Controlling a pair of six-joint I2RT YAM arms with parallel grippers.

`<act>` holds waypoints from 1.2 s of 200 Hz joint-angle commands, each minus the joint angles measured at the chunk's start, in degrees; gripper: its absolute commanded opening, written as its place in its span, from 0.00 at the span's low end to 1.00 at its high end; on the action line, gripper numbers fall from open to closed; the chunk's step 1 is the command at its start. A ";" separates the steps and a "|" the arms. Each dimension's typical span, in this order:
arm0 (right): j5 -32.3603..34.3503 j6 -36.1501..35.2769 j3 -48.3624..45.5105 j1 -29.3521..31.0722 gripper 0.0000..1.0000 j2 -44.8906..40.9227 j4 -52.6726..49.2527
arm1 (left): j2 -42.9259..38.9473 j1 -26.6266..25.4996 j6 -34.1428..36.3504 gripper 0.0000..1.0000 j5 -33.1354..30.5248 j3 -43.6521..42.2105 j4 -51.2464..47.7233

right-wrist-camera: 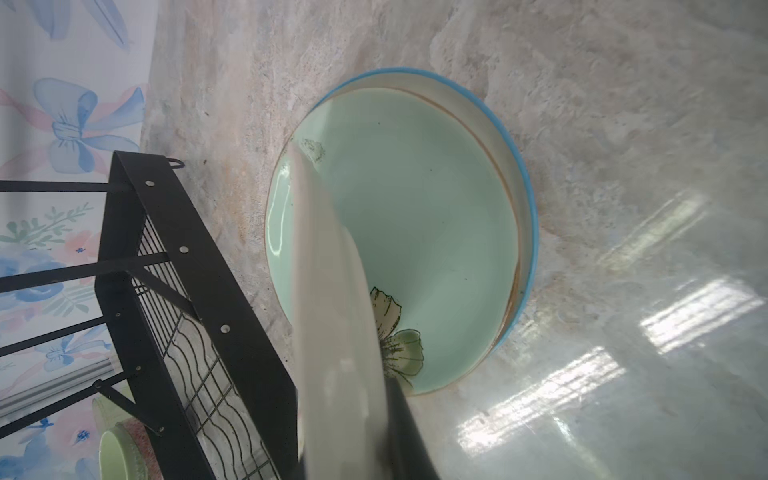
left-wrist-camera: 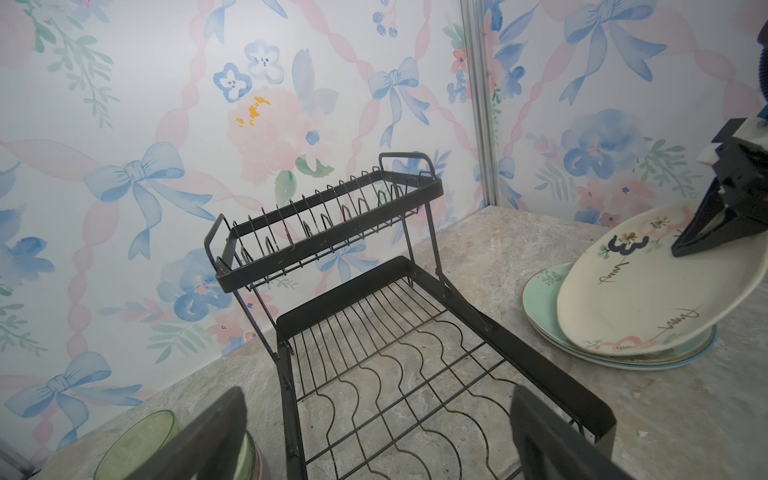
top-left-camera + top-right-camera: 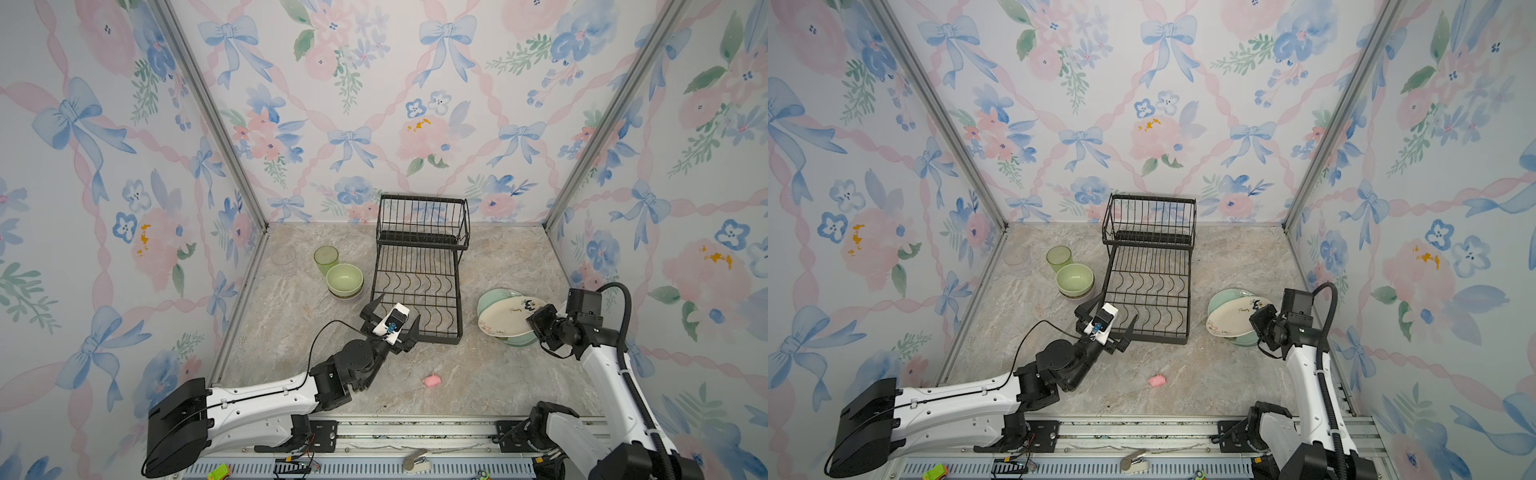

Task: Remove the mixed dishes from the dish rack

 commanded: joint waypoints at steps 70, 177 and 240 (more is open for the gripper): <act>-5.91 0.48 -6.11 -4.87 0.00 1.26 17.54 | -0.62 0.97 -1.58 0.98 -0.06 -0.91 1.28; -5.69 -1.59 -6.96 -6.14 0.89 5.02 14.18 | 0.45 1.56 -2.57 0.98 0.34 -0.82 1.28; -3.42 -9.35 1.34 -3.07 0.97 11.03 4.10 | 0.87 2.12 -3.24 0.98 0.52 -0.90 1.28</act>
